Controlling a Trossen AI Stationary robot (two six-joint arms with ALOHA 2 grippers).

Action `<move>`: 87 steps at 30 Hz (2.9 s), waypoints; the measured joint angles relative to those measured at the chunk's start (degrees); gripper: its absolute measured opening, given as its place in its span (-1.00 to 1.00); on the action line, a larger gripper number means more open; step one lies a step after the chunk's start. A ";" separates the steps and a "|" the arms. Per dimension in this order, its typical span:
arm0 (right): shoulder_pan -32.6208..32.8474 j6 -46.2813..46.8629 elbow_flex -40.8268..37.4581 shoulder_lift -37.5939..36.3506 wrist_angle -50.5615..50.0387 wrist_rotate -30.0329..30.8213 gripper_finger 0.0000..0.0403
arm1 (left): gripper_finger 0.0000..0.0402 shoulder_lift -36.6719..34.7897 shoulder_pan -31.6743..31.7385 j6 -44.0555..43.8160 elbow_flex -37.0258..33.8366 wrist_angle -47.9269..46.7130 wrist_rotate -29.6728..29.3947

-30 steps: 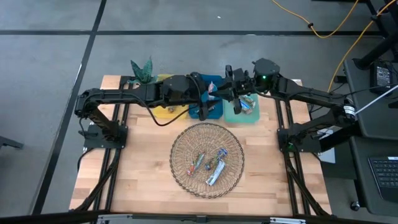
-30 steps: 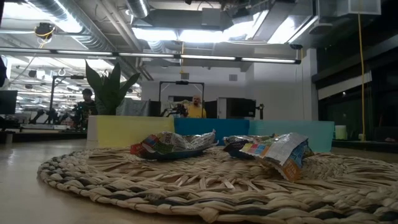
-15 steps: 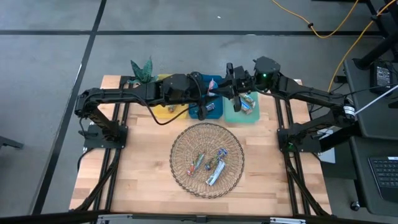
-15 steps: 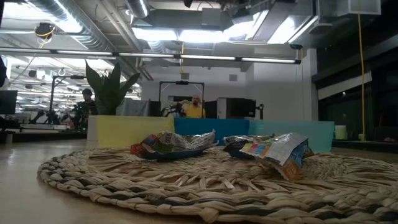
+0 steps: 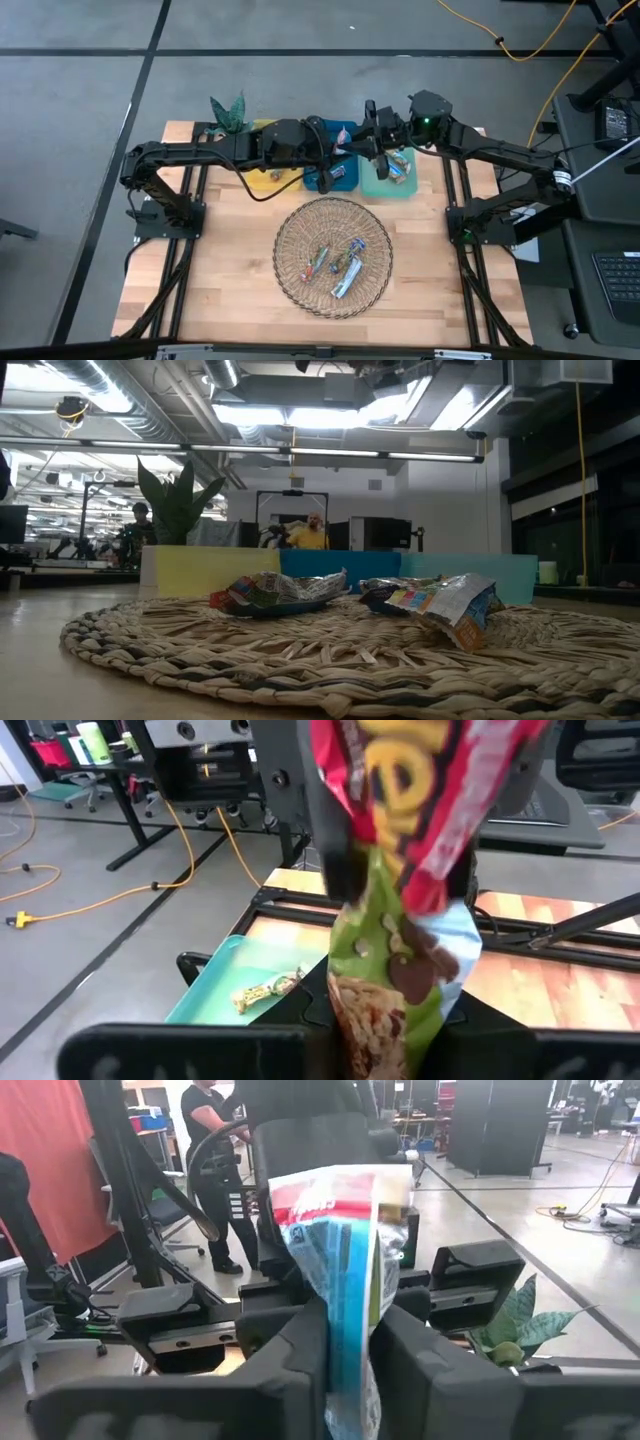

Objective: Pick and place Granola Bars by type
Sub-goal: Put the red granola bar into the yellow bin

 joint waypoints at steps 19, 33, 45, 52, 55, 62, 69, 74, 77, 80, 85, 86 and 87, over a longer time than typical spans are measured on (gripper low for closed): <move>-0.02 -2.81 -0.02 -5.03 -7.46 2.48 0.02 | -0.76 -5.69 -0.02 1.60 0.02 -5.10 -5.34; 0.17 -2.83 0.00 -18.77 -28.87 10.98 -0.14 | -0.76 -13.71 2.31 2.14 0.02 -13.54 -11.79; 4.81 3.51 -0.02 -27.55 -45.17 19.42 -0.22 | -0.76 -14.81 13.13 2.16 0.02 -21.80 -9.55; 8.63 5.01 -0.23 -30.35 -46.62 23.77 -0.22 | -0.76 -14.33 19.76 2.15 0.02 -22.78 -4.86; 9.42 5.14 -1.47 -31.60 -47.16 25.60 -0.22 | -0.76 -13.32 22.11 2.14 0.02 -24.15 -3.14; 9.51 7.64 -6.07 -33.65 -45.38 26.56 -0.22 | -0.76 -7.12 25.15 2.12 0.02 -31.38 0.50; 9.51 7.81 -8.17 -33.56 -42.95 25.46 -0.22 | -0.76 0.34 25.16 2.14 0.02 -35.60 1.53; 9.49 7.59 -8.18 -33.66 -42.69 25.44 -0.22 | -0.78 6.00 25.18 2.67 0.00 -36.63 1.71; 9.51 7.58 -8.17 -34.03 -42.73 25.42 -0.22 | -0.77 9.09 25.39 3.61 0.01 -37.37 1.70; 9.49 7.62 -8.17 -34.42 -42.75 25.42 -0.22 | -0.77 12.03 26.00 3.65 0.02 -38.93 1.95; 9.51 7.59 -8.17 -34.70 -42.95 25.39 -0.22 | -0.78 15.68 27.75 3.65 0.00 -41.29 3.06; 9.51 7.62 -8.18 -34.73 -42.95 25.40 -0.22 | -0.78 16.21 28.16 3.65 -0.12 -41.73 3.04; 9.49 7.62 -8.17 -34.78 -42.95 25.40 -0.22 | -0.78 16.45 28.60 3.65 -0.64 -41.23 3.05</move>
